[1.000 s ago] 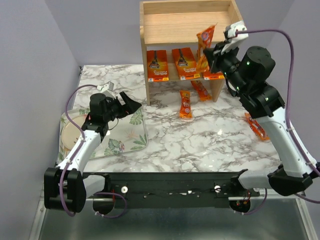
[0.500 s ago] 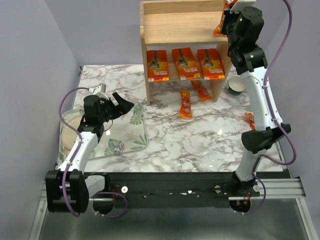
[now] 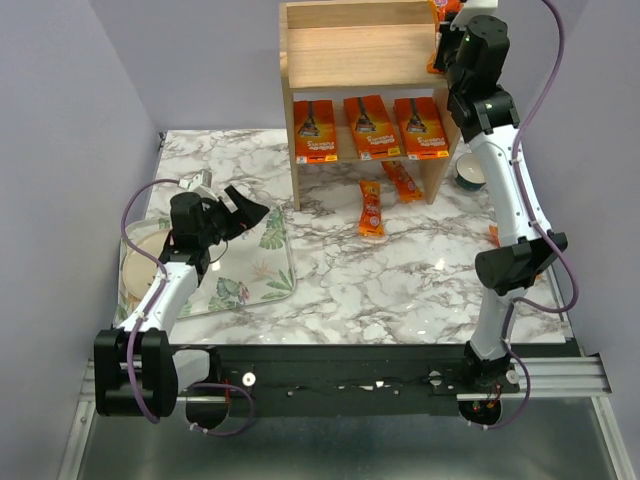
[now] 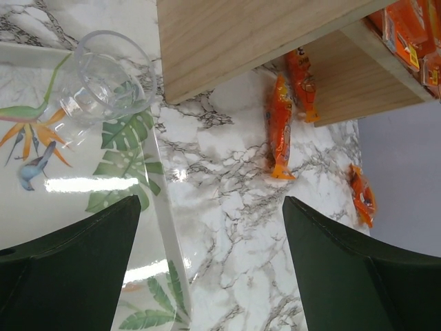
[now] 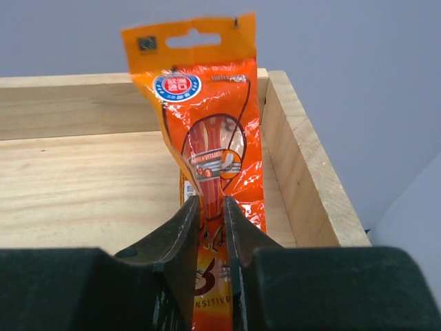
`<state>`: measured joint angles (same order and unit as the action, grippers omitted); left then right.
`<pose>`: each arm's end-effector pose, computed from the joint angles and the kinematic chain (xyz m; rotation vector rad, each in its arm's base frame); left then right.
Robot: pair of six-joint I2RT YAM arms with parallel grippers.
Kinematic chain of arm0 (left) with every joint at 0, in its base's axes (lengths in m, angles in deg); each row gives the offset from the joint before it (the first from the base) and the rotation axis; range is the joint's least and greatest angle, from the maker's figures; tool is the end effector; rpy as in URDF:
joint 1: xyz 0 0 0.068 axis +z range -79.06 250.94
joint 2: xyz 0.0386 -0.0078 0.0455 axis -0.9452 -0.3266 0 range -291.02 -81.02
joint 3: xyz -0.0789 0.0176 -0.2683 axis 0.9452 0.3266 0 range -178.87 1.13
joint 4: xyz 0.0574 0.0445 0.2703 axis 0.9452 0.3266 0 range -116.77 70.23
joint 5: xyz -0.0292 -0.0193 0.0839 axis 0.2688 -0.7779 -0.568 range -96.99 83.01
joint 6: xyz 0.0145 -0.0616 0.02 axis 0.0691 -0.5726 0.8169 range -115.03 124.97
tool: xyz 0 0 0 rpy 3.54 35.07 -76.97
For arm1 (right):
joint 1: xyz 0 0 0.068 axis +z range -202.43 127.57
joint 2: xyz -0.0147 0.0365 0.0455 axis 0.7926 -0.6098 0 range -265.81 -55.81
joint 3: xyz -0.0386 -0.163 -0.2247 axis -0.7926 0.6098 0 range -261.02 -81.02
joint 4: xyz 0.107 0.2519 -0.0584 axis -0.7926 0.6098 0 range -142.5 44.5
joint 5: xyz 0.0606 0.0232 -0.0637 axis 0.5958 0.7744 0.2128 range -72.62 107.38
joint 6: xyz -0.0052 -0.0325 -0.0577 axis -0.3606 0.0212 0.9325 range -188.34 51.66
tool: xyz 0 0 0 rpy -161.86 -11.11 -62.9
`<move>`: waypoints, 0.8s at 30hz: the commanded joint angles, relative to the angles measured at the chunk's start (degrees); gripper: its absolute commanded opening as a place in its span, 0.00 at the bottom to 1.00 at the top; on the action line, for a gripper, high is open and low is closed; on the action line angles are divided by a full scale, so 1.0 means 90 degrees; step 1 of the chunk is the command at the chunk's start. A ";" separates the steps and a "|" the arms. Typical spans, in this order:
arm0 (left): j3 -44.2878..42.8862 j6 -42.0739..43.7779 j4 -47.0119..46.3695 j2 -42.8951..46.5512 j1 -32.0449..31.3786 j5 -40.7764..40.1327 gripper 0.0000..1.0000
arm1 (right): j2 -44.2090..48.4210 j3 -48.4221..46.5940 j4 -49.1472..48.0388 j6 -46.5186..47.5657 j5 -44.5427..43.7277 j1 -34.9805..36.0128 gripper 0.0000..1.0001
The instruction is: Place and organize the shaving razors onto the shelf
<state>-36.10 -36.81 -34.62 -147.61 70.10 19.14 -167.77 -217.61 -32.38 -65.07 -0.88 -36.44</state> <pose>0.2845 -0.0274 0.2410 -0.4029 1.9816 -0.9260 0.4474 0.1111 0.5399 0.0062 1.4964 -0.0588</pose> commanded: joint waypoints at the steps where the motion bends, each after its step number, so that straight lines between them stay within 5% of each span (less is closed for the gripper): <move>1: -0.0062 -0.0123 -0.0299 -0.0237 0.0035 -0.0042 0.93 | -0.0353 -0.0194 0.0040 -0.0070 0.0086 -0.0077 0.29; 4: -0.0130 -0.0192 -0.0377 -0.0374 0.0035 -0.0042 0.93 | -0.0353 -0.0184 -0.0019 -0.0080 0.0105 -0.0087 0.29; 8: -0.0218 -0.0270 -0.0474 -0.0570 0.0015 -0.0023 0.93 | -0.0324 -0.0175 0.0186 -0.0236 0.0135 -0.0087 0.45; 16: -0.0433 -0.0407 -0.0640 -0.0931 -0.0072 -0.0032 0.93 | 0.0193 -0.0047 0.0021 -0.0703 -0.0060 -0.0097 0.46; 21: -0.0716 0.0021 -0.0398 -0.0873 -0.0073 0.0133 0.93 | 0.1208 0.0488 -0.1869 -0.0471 0.0133 -0.0106 0.49; 24: -0.0775 0.0247 -0.0250 -0.0766 -0.0073 0.0202 0.93 | 0.1824 0.0801 -0.2128 0.0026 0.0203 -0.0107 0.50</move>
<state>-40.34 -38.86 -37.58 -155.94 69.68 19.25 -162.35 -212.96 -39.27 -69.13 0.08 -37.07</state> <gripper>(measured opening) 0.932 0.492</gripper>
